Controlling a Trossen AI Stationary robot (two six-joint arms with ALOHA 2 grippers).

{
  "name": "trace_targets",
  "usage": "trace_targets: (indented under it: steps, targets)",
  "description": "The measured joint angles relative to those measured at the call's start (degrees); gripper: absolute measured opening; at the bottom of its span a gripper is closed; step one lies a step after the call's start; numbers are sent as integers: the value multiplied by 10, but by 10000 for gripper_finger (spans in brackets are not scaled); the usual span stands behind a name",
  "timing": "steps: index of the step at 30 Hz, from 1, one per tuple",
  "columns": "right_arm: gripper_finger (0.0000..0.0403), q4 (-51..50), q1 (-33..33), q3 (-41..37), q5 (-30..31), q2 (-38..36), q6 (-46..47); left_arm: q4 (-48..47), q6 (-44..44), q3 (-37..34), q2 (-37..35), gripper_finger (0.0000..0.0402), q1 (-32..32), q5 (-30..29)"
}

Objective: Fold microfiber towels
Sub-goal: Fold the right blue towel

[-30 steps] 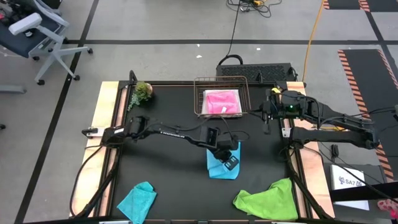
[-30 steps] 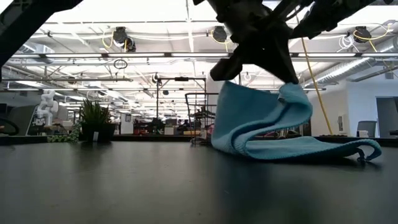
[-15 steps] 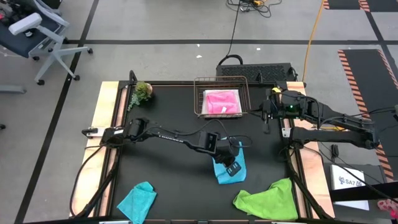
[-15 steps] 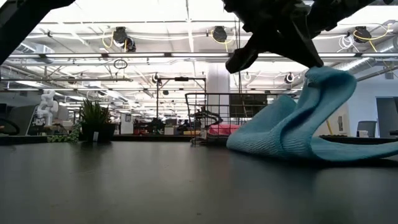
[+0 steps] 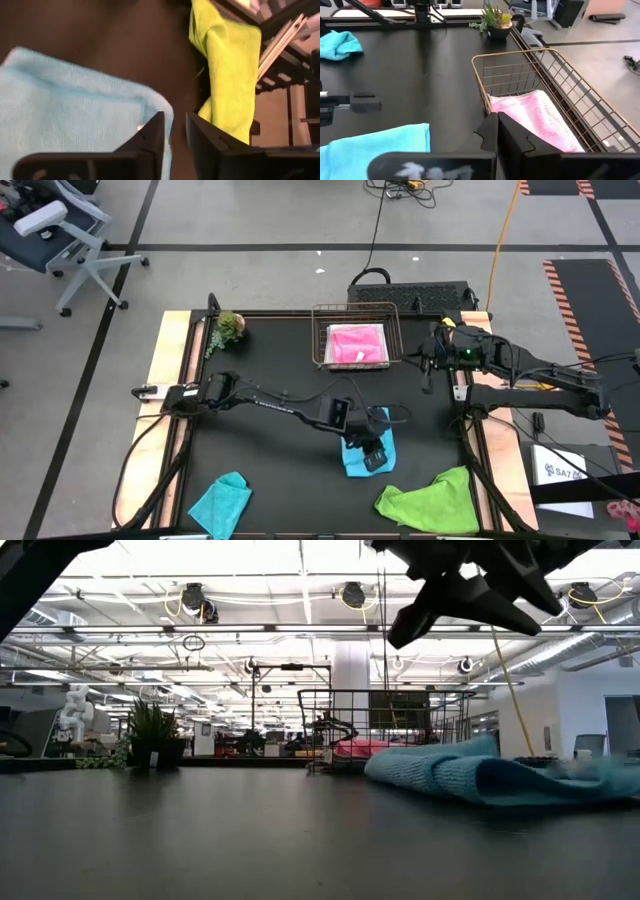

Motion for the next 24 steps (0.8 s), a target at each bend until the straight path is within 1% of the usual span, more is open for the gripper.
trace_targets:
  steps: [3, 6, 7, 9, 12, 13, 16, 18, 21, 23, 24]
  targets:
    - [0, -6, 0, 0, 0, 0, 10, 18, 1, 0, 0, 106, -1, -2]
    - [0, -28, 11, 0, -4, 1, 56, 9, -6, 0, 0, 119, -4, -8]
    - [0, -39, 21, -1, -4, 5, 73, -6, -13, 0, -1, 120, -7, -24]
    - [0, -42, 49, -13, -5, 13, 111, -47, -24, 0, -1, 120, -14, -74]
    - [0, -15, 106, -54, 2, 36, 169, -134, -50, 1, -3, 109, -27, -147]
    - [0, 5, 127, -71, 12, 47, 191, -168, -61, 1, -3, 103, -30, -163]
    - [0, 82, 186, -135, 32, 88, 254, -277, -92, 1, -3, 88, -38, -183]
    - [0, 166, 221, -175, 47, 122, 306, -334, -111, 1, -3, 79, -41, -193]
    - [0, 291, 268, -219, 104, 186, 365, -392, -128, 1, -4, 71, -40, -208]
    - [0, 351, 294, -226, 152, 232, 390, -417, -139, 1, -4, 66, -39, -209]
    - [0, 370, 305, -224, 165, 255, 400, -424, -142, 1, -4, 65, -39, -209]
